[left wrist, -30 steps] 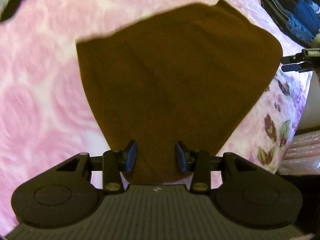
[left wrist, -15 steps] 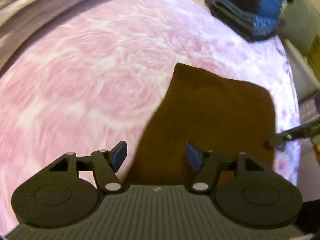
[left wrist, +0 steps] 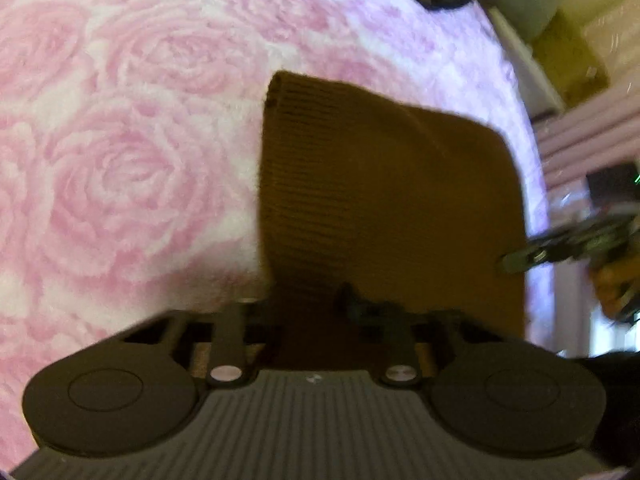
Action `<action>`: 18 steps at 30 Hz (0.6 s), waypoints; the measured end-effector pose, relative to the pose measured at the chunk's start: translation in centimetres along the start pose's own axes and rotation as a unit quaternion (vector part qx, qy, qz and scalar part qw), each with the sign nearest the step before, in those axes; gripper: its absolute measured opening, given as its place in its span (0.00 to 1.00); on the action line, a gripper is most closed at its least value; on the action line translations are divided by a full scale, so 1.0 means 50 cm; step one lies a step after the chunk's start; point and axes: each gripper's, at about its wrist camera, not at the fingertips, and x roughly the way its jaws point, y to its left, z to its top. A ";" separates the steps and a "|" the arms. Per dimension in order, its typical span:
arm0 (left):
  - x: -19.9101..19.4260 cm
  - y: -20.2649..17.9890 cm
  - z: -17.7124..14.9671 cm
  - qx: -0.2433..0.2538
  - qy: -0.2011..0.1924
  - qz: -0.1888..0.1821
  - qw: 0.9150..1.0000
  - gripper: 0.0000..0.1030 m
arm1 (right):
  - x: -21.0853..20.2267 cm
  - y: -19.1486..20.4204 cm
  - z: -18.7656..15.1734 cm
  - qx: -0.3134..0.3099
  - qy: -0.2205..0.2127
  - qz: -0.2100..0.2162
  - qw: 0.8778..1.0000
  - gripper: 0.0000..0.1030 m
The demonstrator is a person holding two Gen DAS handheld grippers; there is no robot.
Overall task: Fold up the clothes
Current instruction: 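Grasp the cardigan edge with the left gripper while the right gripper grasps another edge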
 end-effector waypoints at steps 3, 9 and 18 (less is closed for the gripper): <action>-0.017 -0.017 -0.013 0.008 -0.017 0.003 1.000 0.08 | 0.012 0.001 0.004 0.008 0.000 0.010 1.000 0.22; -0.122 -0.068 -0.019 -0.002 -0.096 0.020 0.995 0.08 | -0.037 0.077 0.053 -0.050 -0.001 0.041 0.998 0.08; -0.425 -0.267 -0.079 -0.004 -0.297 0.080 0.951 0.08 | -0.287 0.363 0.109 -0.327 -0.076 0.122 0.934 0.07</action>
